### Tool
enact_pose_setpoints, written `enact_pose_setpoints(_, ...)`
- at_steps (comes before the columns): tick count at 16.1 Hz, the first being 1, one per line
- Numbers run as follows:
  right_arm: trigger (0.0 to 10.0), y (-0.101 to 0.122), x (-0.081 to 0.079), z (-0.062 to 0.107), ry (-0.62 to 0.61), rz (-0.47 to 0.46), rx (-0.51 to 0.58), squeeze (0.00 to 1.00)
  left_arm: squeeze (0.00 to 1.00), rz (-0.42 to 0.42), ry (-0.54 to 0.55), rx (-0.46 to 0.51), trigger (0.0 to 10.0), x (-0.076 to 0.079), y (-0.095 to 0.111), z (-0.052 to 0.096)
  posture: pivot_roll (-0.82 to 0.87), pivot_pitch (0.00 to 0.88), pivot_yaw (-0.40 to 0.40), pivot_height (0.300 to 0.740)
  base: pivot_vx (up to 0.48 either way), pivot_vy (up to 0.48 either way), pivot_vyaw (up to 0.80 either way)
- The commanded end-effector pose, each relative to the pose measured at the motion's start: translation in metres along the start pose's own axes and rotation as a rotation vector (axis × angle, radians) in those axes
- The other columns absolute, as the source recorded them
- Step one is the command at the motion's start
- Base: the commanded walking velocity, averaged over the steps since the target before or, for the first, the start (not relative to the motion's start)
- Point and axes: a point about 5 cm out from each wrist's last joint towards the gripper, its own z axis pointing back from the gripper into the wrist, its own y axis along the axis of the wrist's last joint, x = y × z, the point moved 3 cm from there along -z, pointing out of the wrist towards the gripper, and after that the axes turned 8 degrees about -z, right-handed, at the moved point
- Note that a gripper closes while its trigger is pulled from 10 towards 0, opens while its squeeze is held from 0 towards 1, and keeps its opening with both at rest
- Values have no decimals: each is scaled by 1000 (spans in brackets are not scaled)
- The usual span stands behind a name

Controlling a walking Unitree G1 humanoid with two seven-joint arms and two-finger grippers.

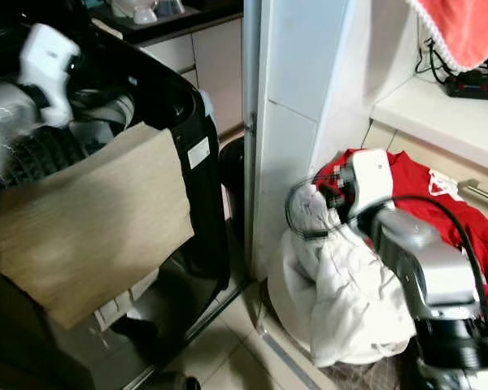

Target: Clothes washing

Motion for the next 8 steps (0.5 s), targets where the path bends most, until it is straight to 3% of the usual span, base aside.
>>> enact_pose_setpoints(1, 10000, -6, 6, 1, -15, 13, -29, 1000, 0, 3, -36, 73, 10000, 15, 8, -4, -46, 0, 94, 740, 0, 0, 0)
enact_pose_setpoints(2, 10000, -18, 11, 2, -9, 9, -80, 1000, 0, 28, -141, 157, 10000, 67, 11, -10, -62, 0, 104, 740, 0, 0, 0)
enact_pose_setpoints(3, 10000, -18, 11, 2, -9, 9, -80, 1000, 0, 28, -141, 157, 10000, 67, 11, -10, -62, 0, 104, 740, 0, 0, 0)
enact_pose_setpoints(4, 10000, -31, 12, 2, 22, 35, -148, 1000, 0, 93, -224, 233, 10000, 105, 20, -9, -67, 0, 104, 740, 0, 0, 0)
enact_pose_setpoints(5, 10000, -44, 12, 1, 53, 60, -214, 1000, 0, 156, -300, 283, 10000, 130, 27, -7, -67, 0, 104, 740, 0, 0, 0)
enact_pose_setpoints(6, 10000, -57, 16, -1, 50, 111, -283, 1000, 0, 153, -382, 299, 10000, 155, 27, -4, -75, 0, 105, 740, 0, 0, 0)
enact_pose_setpoints(8, 10000, -70, 21, -3, 36, 155, -344, 1000, 0, 179, -442, 314, 10000, 183, 27, 2, -76, 0, 99, 740, 0, 0, 0)
